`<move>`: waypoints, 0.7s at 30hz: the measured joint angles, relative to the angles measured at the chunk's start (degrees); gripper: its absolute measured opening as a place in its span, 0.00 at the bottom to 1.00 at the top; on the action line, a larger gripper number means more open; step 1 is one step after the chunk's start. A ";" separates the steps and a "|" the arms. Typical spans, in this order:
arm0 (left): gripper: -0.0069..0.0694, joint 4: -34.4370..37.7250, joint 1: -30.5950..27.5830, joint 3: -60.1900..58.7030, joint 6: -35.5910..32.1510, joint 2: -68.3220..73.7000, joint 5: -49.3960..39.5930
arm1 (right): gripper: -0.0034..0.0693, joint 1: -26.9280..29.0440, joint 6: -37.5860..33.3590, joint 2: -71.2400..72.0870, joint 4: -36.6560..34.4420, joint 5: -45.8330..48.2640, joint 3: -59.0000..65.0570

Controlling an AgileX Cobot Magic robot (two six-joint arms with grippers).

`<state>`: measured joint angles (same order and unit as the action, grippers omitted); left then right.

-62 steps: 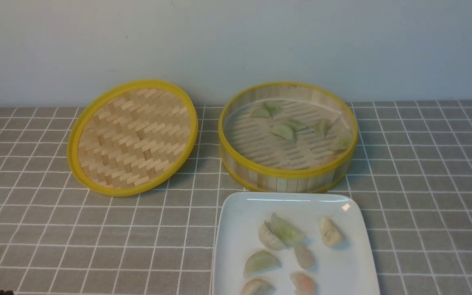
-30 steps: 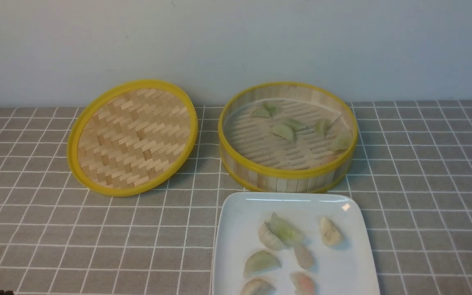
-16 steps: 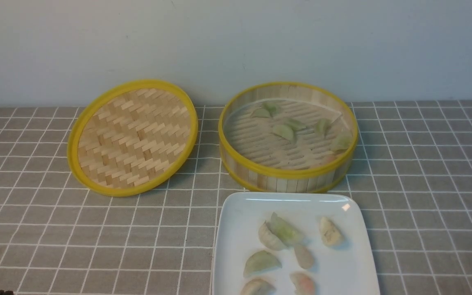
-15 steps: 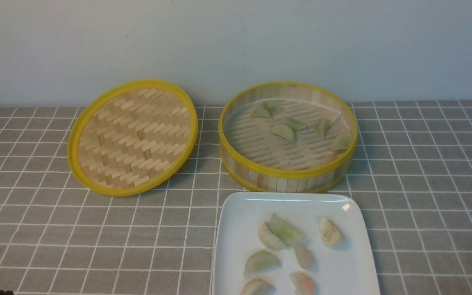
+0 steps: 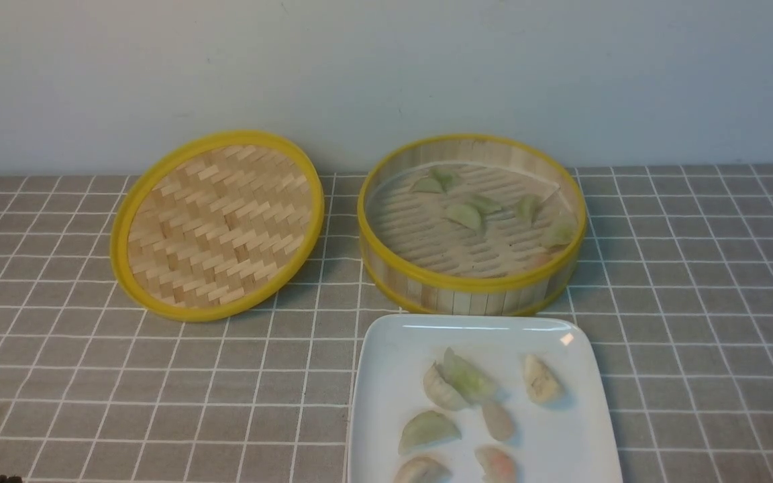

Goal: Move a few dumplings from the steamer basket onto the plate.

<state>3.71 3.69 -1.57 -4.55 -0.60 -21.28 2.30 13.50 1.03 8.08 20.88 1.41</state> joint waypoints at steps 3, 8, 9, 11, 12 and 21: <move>0.08 0.00 0.00 0.00 0.00 0.00 0.00 | 0.03 0.00 -2.41 0.00 -1.47 0.00 0.00; 0.08 0.00 0.00 0.00 0.00 0.00 0.00 | 0.03 0.00 -2.87 0.00 -1.90 0.00 0.00; 0.08 0.00 0.00 0.00 0.00 0.00 0.00 | 0.03 0.00 -2.66 0.00 -1.90 0.00 0.00; 0.08 0.00 0.00 0.00 0.00 0.00 0.00 | 0.03 0.00 -2.60 0.00 -2.02 0.00 0.00; 0.08 0.00 0.00 0.00 0.00 0.00 0.00 | 0.03 0.00 -2.55 0.00 -2.02 0.00 0.00; 0.08 0.00 0.00 0.00 0.00 0.00 0.00 | 0.03 0.00 -2.44 0.00 -2.02 0.00 0.00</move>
<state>3.71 3.69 -1.57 -4.55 -0.60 -21.28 2.30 11.06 1.03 6.06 20.88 1.41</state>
